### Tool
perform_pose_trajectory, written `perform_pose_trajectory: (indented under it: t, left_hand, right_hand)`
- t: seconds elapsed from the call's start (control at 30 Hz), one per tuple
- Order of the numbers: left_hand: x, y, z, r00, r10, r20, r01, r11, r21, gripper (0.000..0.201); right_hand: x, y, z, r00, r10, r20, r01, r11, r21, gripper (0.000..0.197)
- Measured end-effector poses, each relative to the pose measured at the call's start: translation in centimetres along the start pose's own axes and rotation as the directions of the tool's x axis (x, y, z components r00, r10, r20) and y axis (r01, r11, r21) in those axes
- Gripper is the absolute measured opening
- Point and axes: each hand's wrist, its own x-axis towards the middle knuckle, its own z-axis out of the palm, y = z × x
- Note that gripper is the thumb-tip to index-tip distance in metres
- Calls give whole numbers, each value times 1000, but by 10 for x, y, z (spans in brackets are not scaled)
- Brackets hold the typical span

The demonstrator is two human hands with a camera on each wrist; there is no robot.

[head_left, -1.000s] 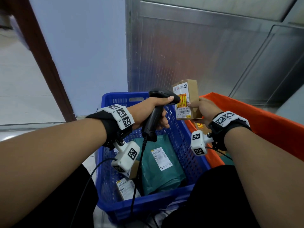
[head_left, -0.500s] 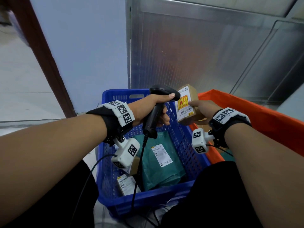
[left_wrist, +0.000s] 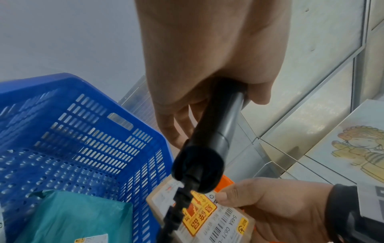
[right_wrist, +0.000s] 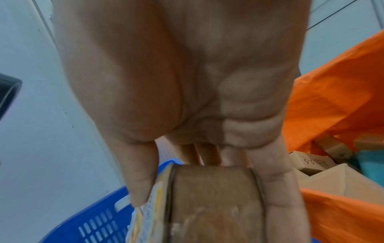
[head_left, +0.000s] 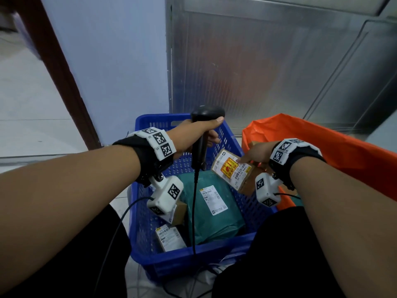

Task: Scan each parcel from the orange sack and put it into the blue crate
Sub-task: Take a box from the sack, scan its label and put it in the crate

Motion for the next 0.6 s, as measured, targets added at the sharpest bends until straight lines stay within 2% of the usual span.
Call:
perform_pose_trajectory:
  t: [0.1, 0.2, 0.27, 0.37, 0.4, 0.47, 0.53, 0.6]
  left_hand:
    - [2, -3, -2, 1000, -11, 15, 10, 999, 36, 59]
    - [1, -2, 0, 1000, -19, 13, 19, 998, 53, 60]
    - [-1, 0, 4, 999, -30, 17, 30, 999, 21, 57]
    - [-4, 8, 10, 998, -39, 43, 41, 997, -63, 49]
    - [-3, 13, 15, 998, -46, 51, 51, 995, -89, 47]
    - [2, 23, 27, 996, -63, 61, 69, 992, -101, 46]
    - [13, 39, 46, 997, -53, 57, 57, 997, -59, 45]
    - [27, 55, 73, 998, -30, 55, 32, 999, -42, 42]
  right_hand:
    - [3, -1, 1, 997, -73, -10, 74, 996, 49, 45]
    - [-5, -9, 2, 975, -217, -42, 221, 942, 252, 44]
    - [-5, -15, -3, 964, -259, -60, 265, 919, 291, 52]
    - [2, -16, -8, 950, -235, -206, 270, 949, 161, 52]
    - [3, -10, -10, 947, -221, -233, 268, 944, 194, 50]
    - [5, 7, -14, 953, -172, -250, 258, 894, 366, 48]
    - [6, 38, -25, 943, -125, -308, 269, 832, 485, 45]
    - [11, 82, -36, 933, -79, -350, 268, 803, 533, 40]
